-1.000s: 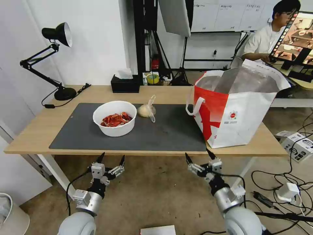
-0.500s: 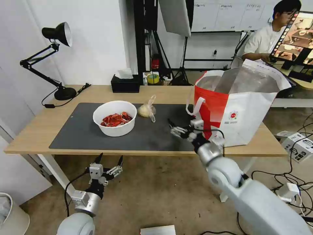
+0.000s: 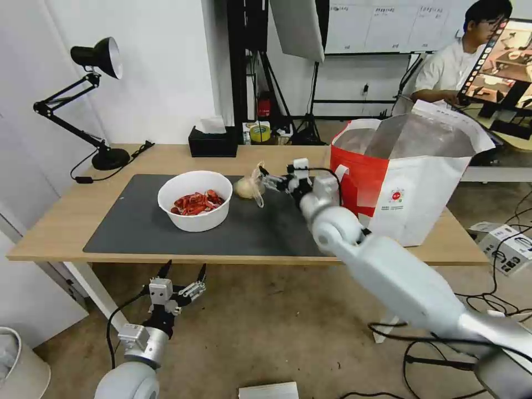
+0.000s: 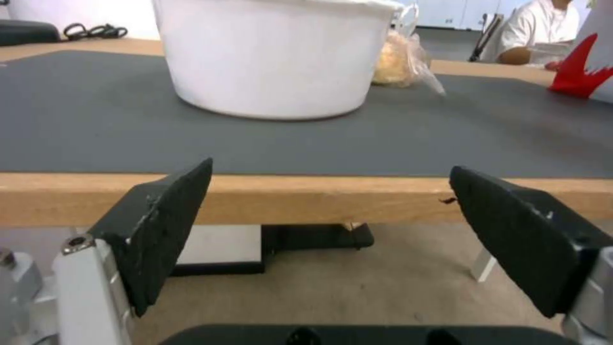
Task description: Pick up the trash from the table and place it into the takeout bag.
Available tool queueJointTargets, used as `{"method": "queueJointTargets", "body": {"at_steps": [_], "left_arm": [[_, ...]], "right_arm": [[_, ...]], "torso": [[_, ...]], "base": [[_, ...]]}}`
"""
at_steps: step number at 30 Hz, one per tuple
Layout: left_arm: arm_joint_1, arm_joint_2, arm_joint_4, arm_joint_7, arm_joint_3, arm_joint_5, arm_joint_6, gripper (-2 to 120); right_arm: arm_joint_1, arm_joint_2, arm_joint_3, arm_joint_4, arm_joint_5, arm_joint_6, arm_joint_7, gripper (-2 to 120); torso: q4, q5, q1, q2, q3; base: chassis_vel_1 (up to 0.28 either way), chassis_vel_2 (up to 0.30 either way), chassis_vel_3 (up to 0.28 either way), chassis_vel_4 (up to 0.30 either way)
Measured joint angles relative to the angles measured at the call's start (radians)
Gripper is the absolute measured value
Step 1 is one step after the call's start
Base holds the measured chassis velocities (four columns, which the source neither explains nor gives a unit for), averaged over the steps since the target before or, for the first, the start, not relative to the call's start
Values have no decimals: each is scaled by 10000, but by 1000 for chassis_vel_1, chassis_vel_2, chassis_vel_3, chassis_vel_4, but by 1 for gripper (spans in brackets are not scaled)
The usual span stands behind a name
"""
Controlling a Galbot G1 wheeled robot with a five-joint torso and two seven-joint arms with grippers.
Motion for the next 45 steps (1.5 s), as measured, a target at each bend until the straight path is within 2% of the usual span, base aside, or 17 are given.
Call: {"method": "queueJointTargets", "body": {"at_steps": [4,6,7,9,10,12,19,23,45], "left_arm": [[-2,1,15,0,3,1,0,100],[-25,22,28,1,5,-3,0,100],[-25,22,28,1,5,-3,0,100],[-36,29,41,1,5,-9,-1,100],[-36,29,41,1,5,-9,-1,100],[-36,30,43,2,6,-14,-2,100],[-21,56,59,7,-27,-30,-62,100],[12,45,79,23,-47,-36,-106,100],[79,-85,188,281,-87,-29,-255,100]], "right_arm": [[636,525,-130,-880,137,-339,43,100],[1297,1131,-262,-2031,109,-760,64,100],[1297,1131,-262,-2031,109,-760,64,100],[1801,1687,-352,-3063,58,-1165,66,100],[1801,1687,-352,-3063,58,-1165,66,100],[2143,2166,-383,-3897,11,-1459,-19,100],[2431,3007,-469,-5224,-305,-2151,-621,100],[2430,3162,-539,-5611,-527,-2593,-973,100],[2403,3248,-1022,-6233,-1300,-3082,-2082,100]], "torso": [[1,0,0,0,-1],[1,-1,0,1,-1],[1,-1,0,1,-1],[0,0,0,2,-1],[0,0,0,2,-1],[0,-1,1,2,-1],[1,1,0,2,-2],[0,1,0,2,-1],[-1,2,-1,2,-2]], "base": [[0,0,0,0],[0,0,0,0],[0,0,0,0],[0,0,0,0],[0,0,0,0],[0,0,0,0],[0,0,0,0],[0,0,0,0],[0,0,0,0]]}}
